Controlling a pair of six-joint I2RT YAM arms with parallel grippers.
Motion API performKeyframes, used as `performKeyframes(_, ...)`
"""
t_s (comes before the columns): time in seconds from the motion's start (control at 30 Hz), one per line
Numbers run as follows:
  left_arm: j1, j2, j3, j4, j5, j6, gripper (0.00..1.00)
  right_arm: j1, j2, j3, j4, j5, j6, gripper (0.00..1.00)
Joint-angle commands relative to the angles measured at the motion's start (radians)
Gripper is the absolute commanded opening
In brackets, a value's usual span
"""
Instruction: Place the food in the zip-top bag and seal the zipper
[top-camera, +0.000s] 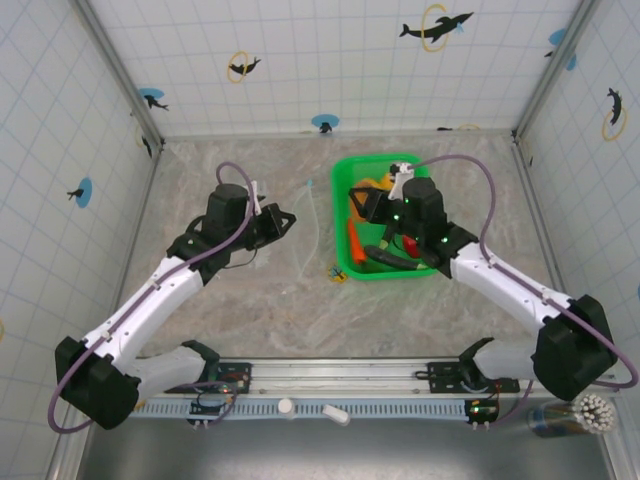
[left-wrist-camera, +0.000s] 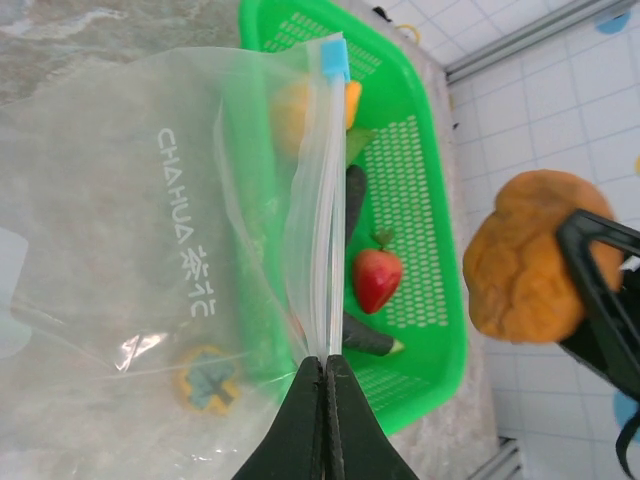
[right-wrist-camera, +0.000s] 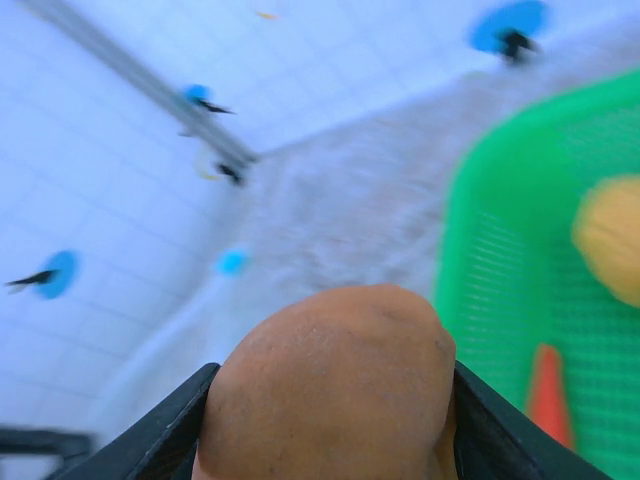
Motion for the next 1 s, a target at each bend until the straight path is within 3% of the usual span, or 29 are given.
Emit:
performKeyframes(0.0, 0.008, -0.018, 0.032, 0.071, 0.058, -0.063, 0.00, 0.087, 0.002, 0.017, 0.228, -0.005, 0.009, 0.46)
performKeyframes(0.37, 0.007, -0.061, 0.031, 0.145, 0.039, -0.169, 0.00, 0.265, 0.089, -0.028, 0.483, 0.251, -0.003, 0.47)
performKeyframes(0.67, 0.011, -0.086, 0.036, 0.169, 0.026, -0.210, 0.00, 0.326, 0.144, -0.029, 0.347, 0.397, -0.108, 0.50)
performKeyframes(0.8, 0.012, -0.095, 0.070, 0.160, 0.008, -0.192, 0.00, 0.328, 0.128, -0.017, 0.271, 0.411, -0.163, 0.72)
performKeyframes(0.97, 0.017, -0.090, 0.060, 0.160, 0.010, -0.186, 0.00, 0.325, 0.117, 0.015, 0.225, 0.362, -0.195, 0.78)
